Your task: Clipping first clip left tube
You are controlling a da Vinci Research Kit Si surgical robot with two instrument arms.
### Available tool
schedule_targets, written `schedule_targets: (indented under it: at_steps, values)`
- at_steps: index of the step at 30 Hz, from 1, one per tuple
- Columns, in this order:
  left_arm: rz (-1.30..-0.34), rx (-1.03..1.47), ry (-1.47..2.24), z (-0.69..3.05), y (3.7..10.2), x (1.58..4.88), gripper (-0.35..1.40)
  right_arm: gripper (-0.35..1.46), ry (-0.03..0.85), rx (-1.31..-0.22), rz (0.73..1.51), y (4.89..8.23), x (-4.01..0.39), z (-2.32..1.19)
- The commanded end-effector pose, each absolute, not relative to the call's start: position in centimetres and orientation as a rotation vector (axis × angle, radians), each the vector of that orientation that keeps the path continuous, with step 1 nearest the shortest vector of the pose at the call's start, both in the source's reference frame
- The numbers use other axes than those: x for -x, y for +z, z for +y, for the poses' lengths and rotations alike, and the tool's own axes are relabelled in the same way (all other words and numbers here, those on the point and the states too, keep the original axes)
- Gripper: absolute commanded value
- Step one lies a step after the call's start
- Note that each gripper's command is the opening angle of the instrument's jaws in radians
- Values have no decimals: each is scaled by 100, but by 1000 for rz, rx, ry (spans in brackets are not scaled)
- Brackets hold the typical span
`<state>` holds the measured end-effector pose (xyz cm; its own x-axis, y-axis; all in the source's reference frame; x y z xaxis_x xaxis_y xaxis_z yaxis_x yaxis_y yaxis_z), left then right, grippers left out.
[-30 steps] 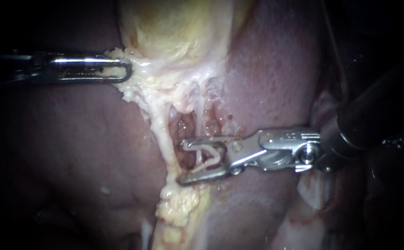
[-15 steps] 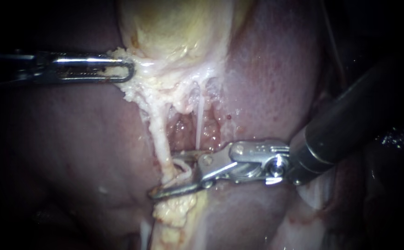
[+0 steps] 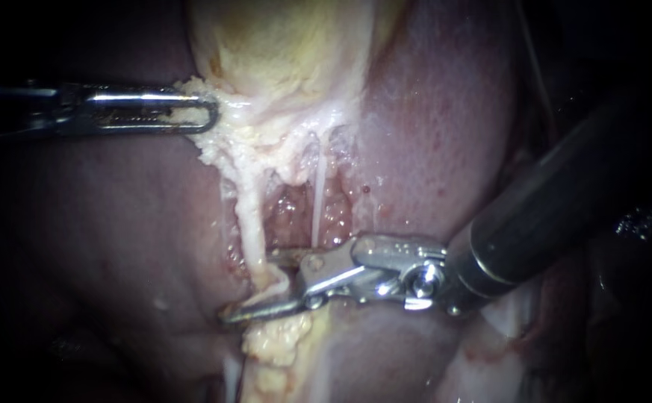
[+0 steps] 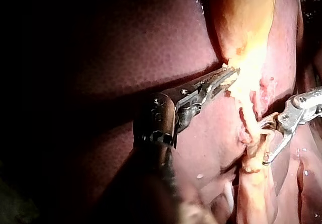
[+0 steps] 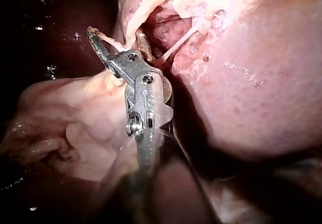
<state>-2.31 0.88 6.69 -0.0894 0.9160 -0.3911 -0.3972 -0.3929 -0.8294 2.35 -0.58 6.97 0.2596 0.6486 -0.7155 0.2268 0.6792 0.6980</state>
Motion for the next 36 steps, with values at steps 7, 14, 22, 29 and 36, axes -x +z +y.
schedule_targets:
  at_steps: [7, 14, 22, 29, 36]
  values:
    - [-667, 1162, 1675, 88, 669, 230, -35, 46, 277, -899, 1334, 675, -239, -64]
    - [-667, 1162, 1675, 88, 669, 230, -35, 39, 369, -871, 1319, 682, -237, -55]
    - [-667, 1162, 1675, 88, 669, 230, -35, 6, 397, -881, 1244, 687, -227, -41]
    - [-667, 1162, 1675, 88, 669, 231, -35, -35, 440, -934, 1185, 687, -224, -42]
    - [-667, 1162, 1675, 88, 669, 231, -35, -35, 474, -967, 1163, 686, -222, -42]
